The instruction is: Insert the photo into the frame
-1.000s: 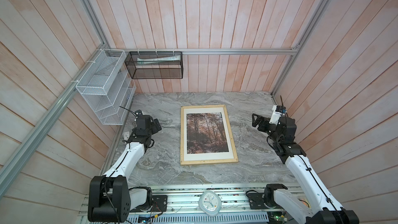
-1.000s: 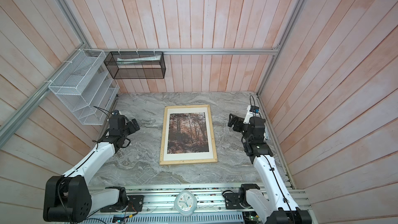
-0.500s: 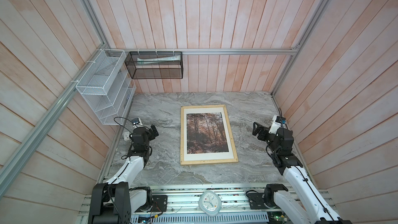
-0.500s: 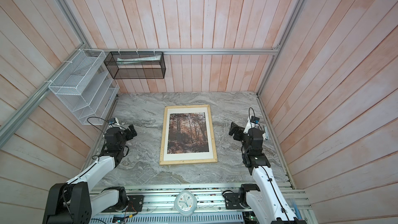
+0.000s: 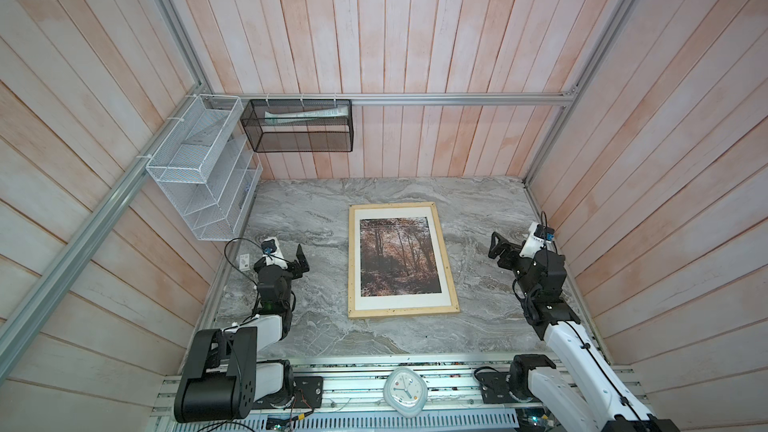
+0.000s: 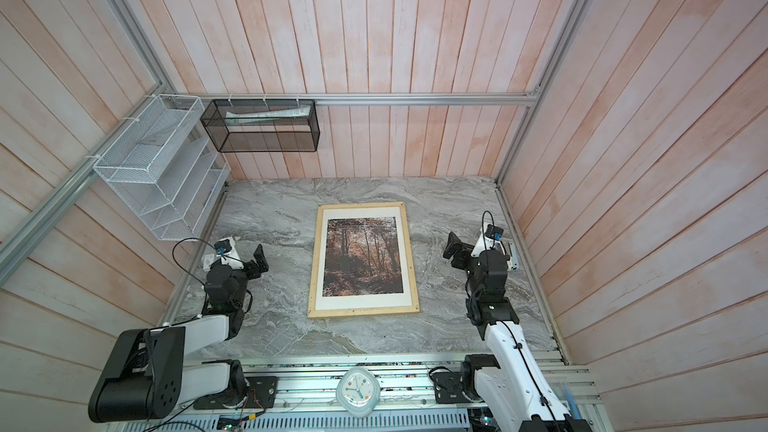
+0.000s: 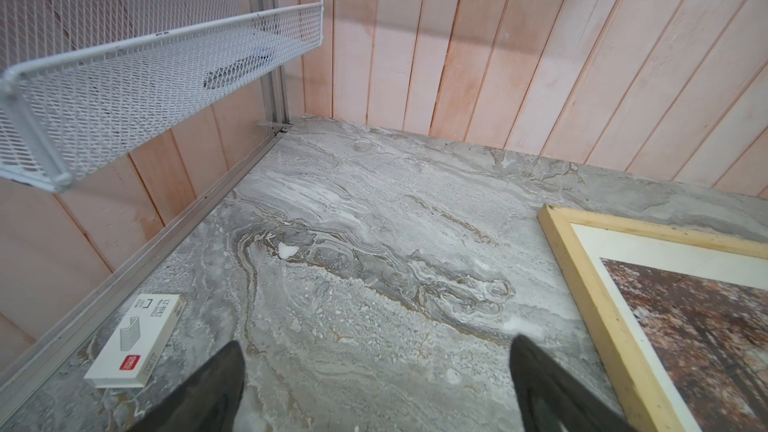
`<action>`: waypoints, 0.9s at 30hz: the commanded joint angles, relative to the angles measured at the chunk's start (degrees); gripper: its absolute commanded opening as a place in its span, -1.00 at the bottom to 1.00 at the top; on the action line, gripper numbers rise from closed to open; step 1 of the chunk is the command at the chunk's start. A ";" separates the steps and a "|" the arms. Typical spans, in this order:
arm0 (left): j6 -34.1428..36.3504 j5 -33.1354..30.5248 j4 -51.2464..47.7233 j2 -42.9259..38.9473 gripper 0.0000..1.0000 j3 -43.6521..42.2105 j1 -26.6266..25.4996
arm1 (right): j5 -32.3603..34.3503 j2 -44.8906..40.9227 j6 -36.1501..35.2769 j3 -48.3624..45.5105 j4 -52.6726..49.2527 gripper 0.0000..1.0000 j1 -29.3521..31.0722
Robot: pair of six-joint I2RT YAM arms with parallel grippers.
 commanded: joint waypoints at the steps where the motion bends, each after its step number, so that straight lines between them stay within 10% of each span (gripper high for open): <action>1: 1.10 1.30 6.36 2.95 0.99 2.05 0.27 | 0.87 0.71 -1.11 0.22 2.10 0.96 -0.23; 27: 5.25 7.49 11.62 13.25 1.00 4.56 -0.87 | 2.11 21.68 -18.24 -7.81 32.07 0.96 -0.68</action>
